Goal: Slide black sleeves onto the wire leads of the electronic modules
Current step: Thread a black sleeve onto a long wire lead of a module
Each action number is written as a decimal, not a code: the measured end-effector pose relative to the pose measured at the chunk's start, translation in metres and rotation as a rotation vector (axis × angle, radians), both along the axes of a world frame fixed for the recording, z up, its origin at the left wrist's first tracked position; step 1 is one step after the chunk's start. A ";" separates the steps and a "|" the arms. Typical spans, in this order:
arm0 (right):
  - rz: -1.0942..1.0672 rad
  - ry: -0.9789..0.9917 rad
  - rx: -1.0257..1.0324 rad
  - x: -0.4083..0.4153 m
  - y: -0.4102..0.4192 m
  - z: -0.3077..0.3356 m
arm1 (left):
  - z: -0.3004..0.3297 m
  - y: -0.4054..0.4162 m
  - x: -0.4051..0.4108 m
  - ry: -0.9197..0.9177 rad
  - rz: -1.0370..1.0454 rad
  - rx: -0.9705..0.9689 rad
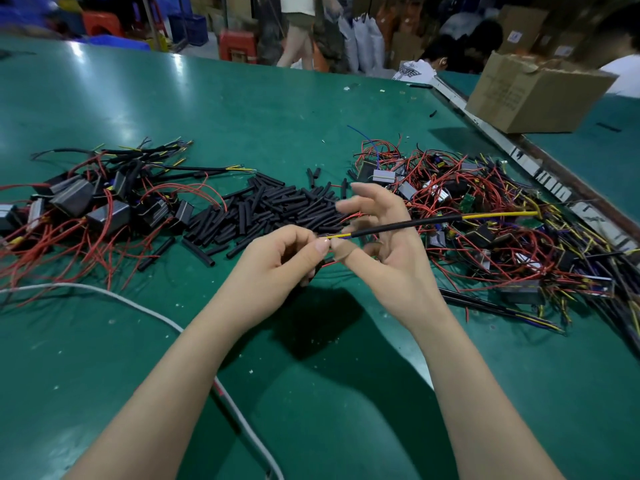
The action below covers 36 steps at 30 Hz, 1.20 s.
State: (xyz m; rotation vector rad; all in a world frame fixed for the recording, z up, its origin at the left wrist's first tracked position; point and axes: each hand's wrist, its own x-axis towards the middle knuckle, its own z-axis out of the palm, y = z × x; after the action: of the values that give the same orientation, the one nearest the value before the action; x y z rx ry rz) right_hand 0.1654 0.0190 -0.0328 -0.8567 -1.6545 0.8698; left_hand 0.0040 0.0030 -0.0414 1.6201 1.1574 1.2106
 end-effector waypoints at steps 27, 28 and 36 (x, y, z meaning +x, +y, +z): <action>0.060 0.229 -0.178 -0.008 -0.001 -0.005 | 0.002 0.002 -0.002 -0.135 -0.058 -0.135; 0.054 0.247 -0.188 -0.009 -0.002 -0.004 | 0.002 0.001 -0.002 -0.131 -0.070 -0.141; 0.046 0.377 -0.274 -0.013 -0.001 -0.007 | 0.002 0.002 -0.005 -0.158 -0.057 -0.197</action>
State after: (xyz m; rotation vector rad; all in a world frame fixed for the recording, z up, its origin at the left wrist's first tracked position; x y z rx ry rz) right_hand 0.1523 0.0177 -0.0393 -0.7821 -1.2477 1.2280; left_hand -0.0013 0.0054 -0.0391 1.3762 1.0878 1.1291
